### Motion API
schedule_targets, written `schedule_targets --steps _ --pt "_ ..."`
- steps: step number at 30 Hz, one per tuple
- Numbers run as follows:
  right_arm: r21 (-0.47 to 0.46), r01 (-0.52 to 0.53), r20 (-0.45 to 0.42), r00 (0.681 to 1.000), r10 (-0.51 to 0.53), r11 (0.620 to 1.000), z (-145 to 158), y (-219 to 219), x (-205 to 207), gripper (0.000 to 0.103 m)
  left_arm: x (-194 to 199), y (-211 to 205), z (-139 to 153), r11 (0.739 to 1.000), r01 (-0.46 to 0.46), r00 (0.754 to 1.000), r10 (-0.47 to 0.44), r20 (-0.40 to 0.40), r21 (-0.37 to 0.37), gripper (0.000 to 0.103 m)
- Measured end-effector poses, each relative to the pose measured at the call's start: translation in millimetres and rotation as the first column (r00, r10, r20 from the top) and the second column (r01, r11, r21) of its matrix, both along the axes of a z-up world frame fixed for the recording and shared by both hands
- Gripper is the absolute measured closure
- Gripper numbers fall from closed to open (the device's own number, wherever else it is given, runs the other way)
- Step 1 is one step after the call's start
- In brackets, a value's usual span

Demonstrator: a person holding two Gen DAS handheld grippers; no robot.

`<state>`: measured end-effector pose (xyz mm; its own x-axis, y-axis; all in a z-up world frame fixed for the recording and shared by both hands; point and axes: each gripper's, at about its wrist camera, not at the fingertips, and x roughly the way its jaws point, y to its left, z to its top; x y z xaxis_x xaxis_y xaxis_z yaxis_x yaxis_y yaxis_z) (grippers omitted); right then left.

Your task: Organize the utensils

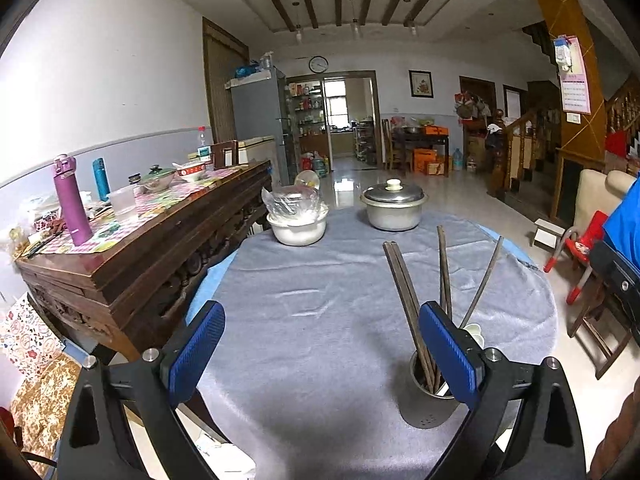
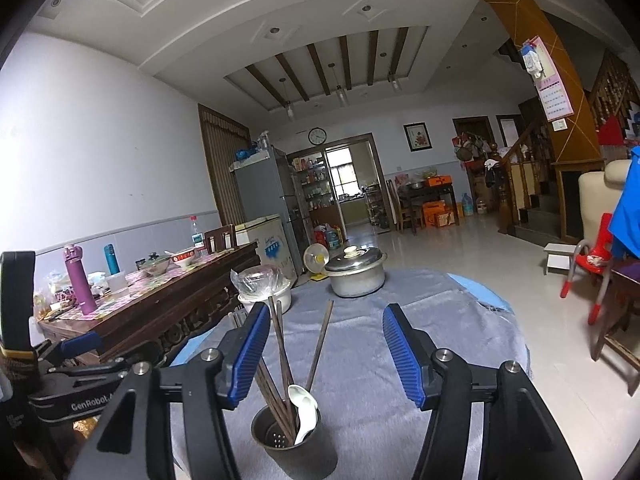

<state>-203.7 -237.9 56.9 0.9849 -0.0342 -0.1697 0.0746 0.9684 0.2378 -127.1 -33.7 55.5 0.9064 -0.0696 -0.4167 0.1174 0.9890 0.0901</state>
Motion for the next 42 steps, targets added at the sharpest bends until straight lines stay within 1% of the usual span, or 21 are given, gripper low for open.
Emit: schedule_targets --steps 7,12,14,17,22,24,26,34,37,42 --pt "0.001 -0.001 -0.008 1.000 0.001 1.000 -0.8 3.9 -5.6 0.039 -9.4 3.9 6.1 1.000 -0.017 1.000 0.017 0.020 0.010 0.005" --pt "-0.001 -0.016 -0.037 0.999 0.016 1.000 -3.4 10.9 -9.8 0.039 -9.2 9.4 7.3 0.999 -0.032 0.999 0.032 0.020 0.012 0.005" --pt "-0.006 -0.017 -0.056 0.998 0.017 1.000 -4.0 15.7 -7.7 0.039 -9.7 11.7 7.0 0.999 -0.044 0.999 0.044 0.020 0.012 0.005" --pt "-0.008 -0.018 -0.107 0.994 0.017 1.000 -6.5 20.0 -4.8 0.039 -10.4 15.5 5.2 0.998 -0.063 0.998 0.063 0.017 0.021 0.005" --pt "0.001 -0.034 -0.201 0.979 0.033 0.999 -13.1 28.2 1.1 0.038 -13.3 19.2 2.6 0.992 -0.107 0.994 0.106 0.015 0.063 0.004" --pt "-0.002 -0.035 -0.221 0.975 0.034 0.999 -14.7 31.2 2.3 0.038 -15.5 21.0 3.0 0.992 -0.105 0.994 0.104 0.015 0.069 0.004" --pt "-0.006 -0.033 -0.234 0.972 0.030 0.999 -15.4 33.4 0.9 0.038 -18.1 24.8 3.8 0.993 -0.100 0.995 0.100 0.006 0.058 0.004" --pt "-0.004 -0.005 -0.299 0.954 0.003 1.000 -14.9 40.7 -6.7 0.038 -25.7 40.6 12.0 0.990 -0.136 0.991 0.137 -0.011 0.029 0.004" --pt "-0.009 -0.004 -0.317 0.949 0.001 1.000 -13.1 45.6 -9.6 0.038 -28.8 47.9 13.0 0.990 -0.138 0.990 0.138 -0.031 0.001 0.004" --pt "-0.018 -0.001 -0.333 0.943 -0.005 1.000 -9.0 55.0 -10.4 0.038 -32.7 55.4 15.4 0.990 -0.138 0.989 0.137 -0.050 -0.022 0.004"
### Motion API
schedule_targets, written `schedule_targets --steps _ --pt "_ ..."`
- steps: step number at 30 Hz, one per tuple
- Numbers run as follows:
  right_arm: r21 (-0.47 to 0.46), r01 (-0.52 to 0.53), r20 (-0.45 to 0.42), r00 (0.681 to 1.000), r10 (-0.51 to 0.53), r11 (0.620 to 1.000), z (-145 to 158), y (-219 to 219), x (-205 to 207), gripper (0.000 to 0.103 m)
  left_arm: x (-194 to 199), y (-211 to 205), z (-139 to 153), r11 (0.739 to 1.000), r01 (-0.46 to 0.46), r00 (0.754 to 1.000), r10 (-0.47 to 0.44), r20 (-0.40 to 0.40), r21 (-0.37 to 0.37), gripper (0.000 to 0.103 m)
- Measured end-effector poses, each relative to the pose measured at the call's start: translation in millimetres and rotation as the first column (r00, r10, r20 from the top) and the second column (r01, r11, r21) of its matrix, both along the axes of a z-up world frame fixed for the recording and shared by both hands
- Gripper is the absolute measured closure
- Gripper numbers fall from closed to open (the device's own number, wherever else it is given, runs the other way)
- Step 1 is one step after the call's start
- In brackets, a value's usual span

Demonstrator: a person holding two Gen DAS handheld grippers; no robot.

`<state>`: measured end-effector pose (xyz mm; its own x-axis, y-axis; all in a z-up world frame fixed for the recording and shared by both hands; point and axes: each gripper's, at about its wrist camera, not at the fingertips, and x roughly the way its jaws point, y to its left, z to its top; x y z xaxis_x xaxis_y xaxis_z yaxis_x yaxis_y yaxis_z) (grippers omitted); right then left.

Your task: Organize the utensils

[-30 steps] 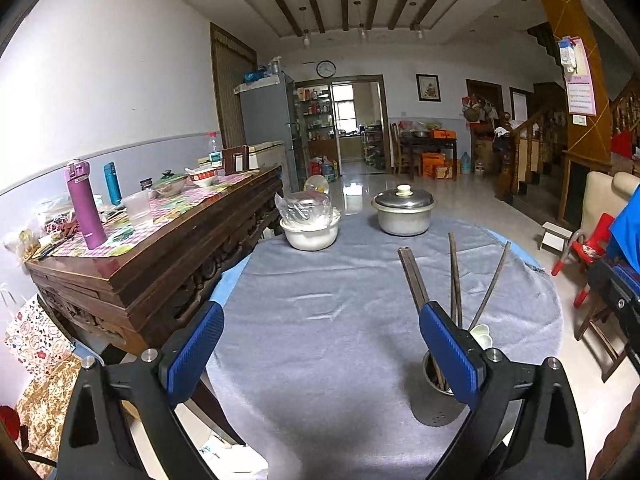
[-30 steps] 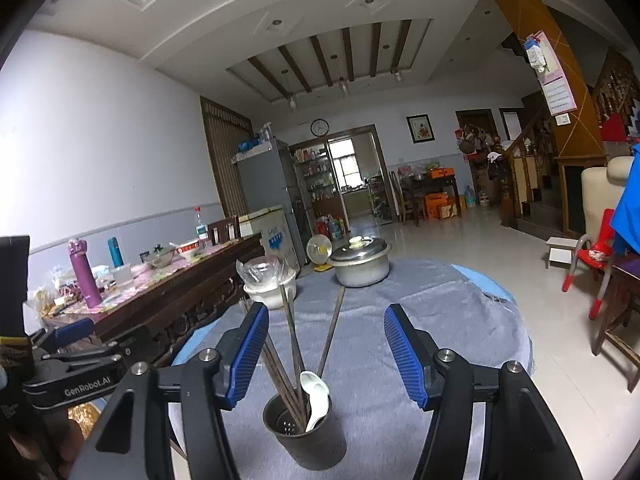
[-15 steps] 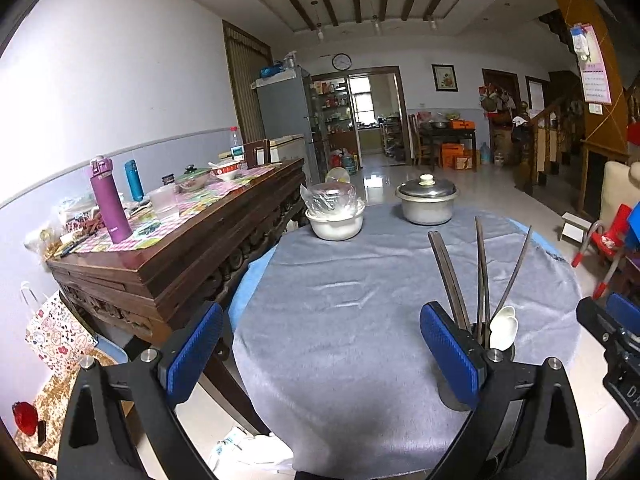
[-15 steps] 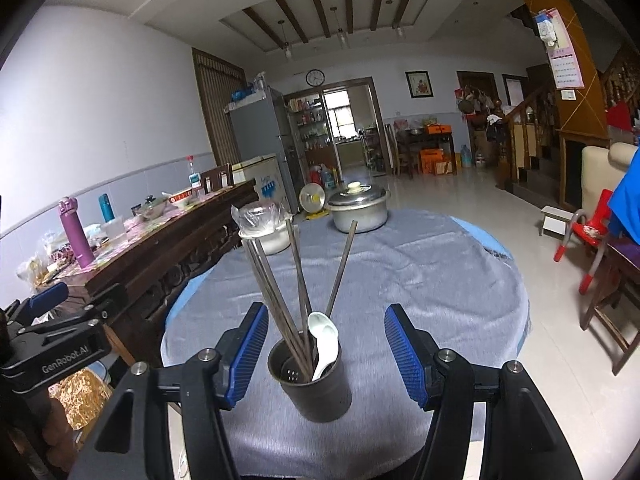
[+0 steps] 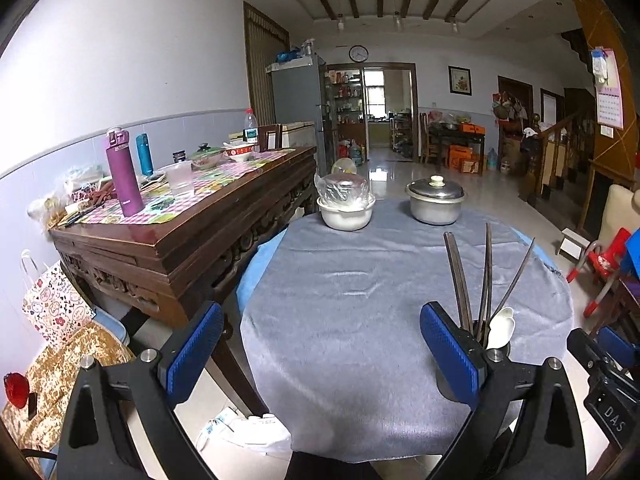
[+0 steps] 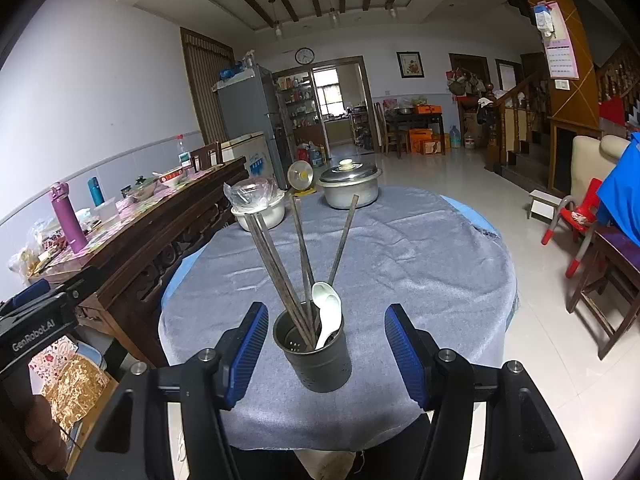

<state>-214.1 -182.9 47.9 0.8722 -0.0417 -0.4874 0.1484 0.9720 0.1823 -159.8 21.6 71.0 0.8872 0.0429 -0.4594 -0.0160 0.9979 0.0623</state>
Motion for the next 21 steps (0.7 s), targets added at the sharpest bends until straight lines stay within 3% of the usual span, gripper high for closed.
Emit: schedule_targets --steps 21 --pt "-0.026 -0.016 -0.039 0.999 0.015 1.000 1.6 14.4 2.6 0.038 -6.9 4.7 4.6 1.000 -0.001 1.000 0.001 0.006 -0.008 0.004"
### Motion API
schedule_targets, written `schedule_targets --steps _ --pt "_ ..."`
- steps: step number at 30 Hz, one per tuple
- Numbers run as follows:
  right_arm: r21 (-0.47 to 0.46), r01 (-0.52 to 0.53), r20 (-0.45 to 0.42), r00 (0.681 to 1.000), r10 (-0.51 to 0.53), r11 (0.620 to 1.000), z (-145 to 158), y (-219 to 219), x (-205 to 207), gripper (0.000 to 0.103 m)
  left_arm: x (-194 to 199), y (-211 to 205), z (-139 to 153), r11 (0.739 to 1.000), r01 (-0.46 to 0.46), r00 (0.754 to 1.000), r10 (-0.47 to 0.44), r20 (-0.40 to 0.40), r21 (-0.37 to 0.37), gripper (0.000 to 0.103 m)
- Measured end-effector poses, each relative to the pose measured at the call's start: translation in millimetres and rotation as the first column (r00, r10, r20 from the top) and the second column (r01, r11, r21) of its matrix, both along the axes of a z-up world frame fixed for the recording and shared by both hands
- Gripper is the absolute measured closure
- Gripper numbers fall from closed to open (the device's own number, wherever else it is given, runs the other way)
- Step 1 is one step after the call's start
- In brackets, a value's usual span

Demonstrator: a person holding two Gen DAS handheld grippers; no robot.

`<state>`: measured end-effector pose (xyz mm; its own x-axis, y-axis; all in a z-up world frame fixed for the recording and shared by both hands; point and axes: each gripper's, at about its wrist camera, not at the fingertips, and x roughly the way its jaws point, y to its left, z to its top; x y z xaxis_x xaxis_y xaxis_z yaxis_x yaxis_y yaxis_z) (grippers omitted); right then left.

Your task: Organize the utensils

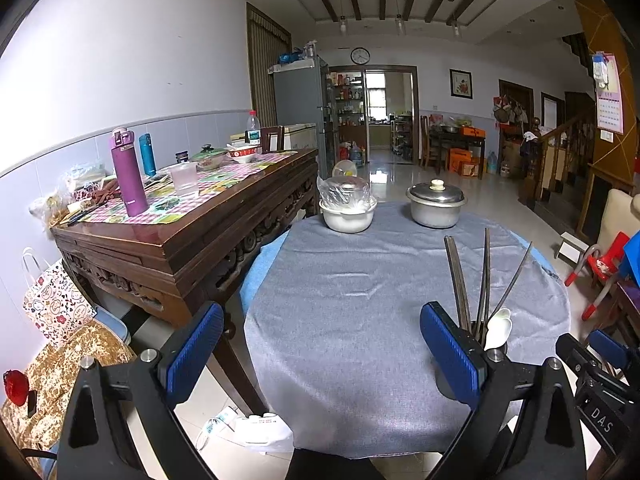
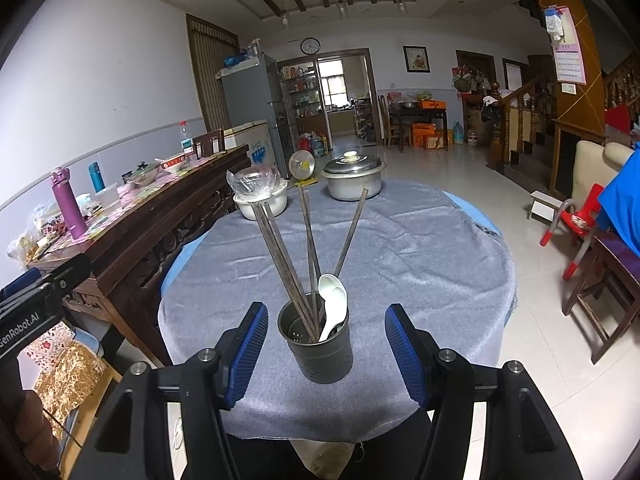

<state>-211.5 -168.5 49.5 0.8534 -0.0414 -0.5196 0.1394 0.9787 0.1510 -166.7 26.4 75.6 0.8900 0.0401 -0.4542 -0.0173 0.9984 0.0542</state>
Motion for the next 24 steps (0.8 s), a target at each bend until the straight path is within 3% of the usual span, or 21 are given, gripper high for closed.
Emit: schedule_targets --steps 24 --pt "-0.003 0.009 0.007 1.000 -0.009 1.000 6.5 -2.0 -5.1 0.038 -2.7 -2.1 1.9 1.000 -0.003 1.000 0.003 0.008 0.001 0.004"
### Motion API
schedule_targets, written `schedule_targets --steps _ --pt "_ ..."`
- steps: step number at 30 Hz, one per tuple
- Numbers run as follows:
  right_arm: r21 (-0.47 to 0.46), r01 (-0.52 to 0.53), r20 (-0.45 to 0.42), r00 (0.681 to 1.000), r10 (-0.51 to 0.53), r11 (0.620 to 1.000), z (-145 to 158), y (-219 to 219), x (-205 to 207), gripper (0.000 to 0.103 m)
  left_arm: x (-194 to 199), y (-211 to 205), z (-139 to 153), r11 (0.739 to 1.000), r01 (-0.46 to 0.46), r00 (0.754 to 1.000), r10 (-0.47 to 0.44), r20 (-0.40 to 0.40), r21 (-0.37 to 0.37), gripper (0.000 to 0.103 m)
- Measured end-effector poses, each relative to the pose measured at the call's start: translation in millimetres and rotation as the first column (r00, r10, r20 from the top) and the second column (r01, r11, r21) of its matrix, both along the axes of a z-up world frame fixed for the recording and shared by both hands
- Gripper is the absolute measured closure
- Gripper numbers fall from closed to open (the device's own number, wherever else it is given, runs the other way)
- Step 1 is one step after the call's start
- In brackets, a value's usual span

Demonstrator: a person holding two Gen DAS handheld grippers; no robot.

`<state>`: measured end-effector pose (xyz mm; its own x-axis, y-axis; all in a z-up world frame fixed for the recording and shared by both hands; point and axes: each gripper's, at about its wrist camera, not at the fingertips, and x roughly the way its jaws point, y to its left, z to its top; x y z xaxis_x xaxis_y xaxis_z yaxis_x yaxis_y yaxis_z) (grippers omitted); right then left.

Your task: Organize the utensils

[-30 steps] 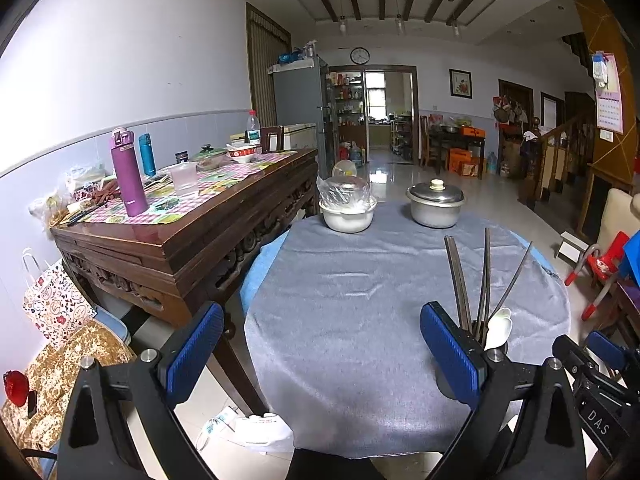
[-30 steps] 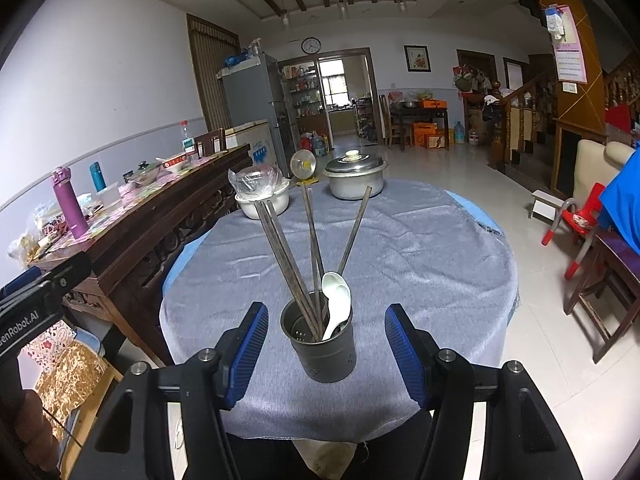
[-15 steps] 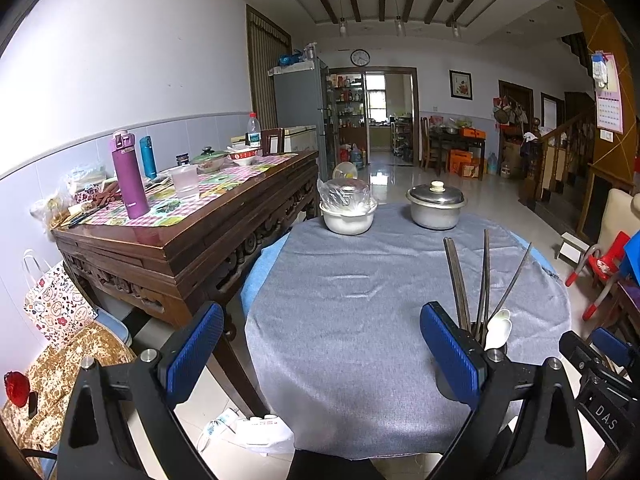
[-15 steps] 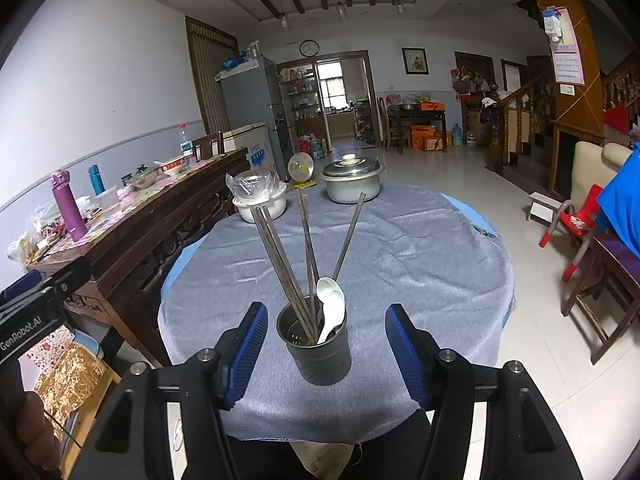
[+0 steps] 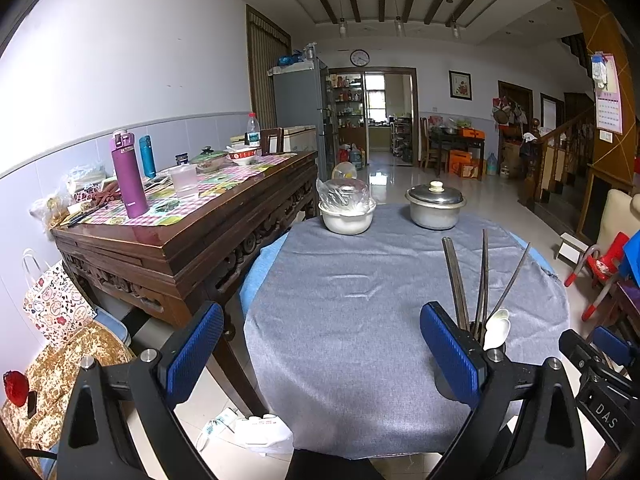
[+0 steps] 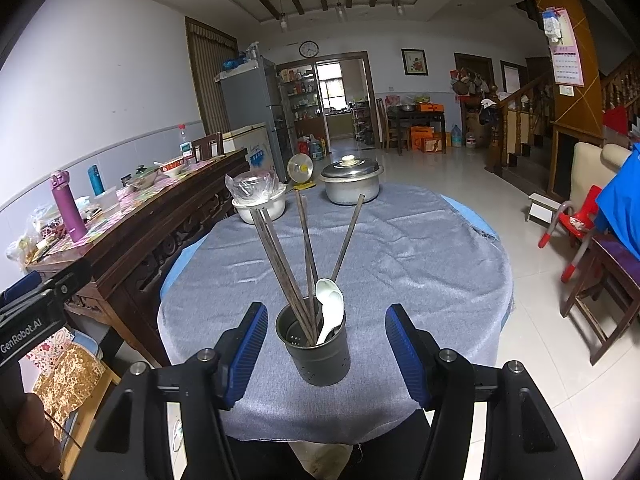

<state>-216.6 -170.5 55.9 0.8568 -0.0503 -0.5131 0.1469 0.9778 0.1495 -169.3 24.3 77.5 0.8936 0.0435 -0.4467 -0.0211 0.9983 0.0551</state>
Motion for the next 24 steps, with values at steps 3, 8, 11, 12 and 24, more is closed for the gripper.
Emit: schedule_targets --steps 3,8,11,12,24 --pt "0.001 0.002 0.001 1.000 -0.002 1.000 0.8 0.0 -0.5 0.038 0.0 -0.1 -0.4 1.000 0.002 1.000 -0.002 -0.002 0.000 0.004" --pt "-0.007 0.004 0.006 1.000 -0.004 1.000 1.1 0.7 -1.2 0.038 -0.9 0.7 -1.1 1.000 0.002 1.000 -0.002 0.004 -0.002 0.004" --pt "-0.008 0.004 0.005 1.000 -0.004 1.000 1.2 0.8 -1.5 0.038 -1.2 0.7 -1.4 1.000 0.005 1.000 -0.005 0.005 -0.002 0.004" --pt "-0.007 0.004 0.005 1.000 -0.004 1.000 1.3 0.8 -1.6 0.038 -2.4 0.3 -2.1 1.000 0.006 1.000 -0.006 0.005 -0.001 0.004" --pt "-0.006 0.007 0.004 1.000 -0.007 1.000 0.9 0.8 -1.5 0.038 -3.6 -1.2 -2.8 1.000 0.012 1.000 -0.012 0.005 -0.002 0.004"
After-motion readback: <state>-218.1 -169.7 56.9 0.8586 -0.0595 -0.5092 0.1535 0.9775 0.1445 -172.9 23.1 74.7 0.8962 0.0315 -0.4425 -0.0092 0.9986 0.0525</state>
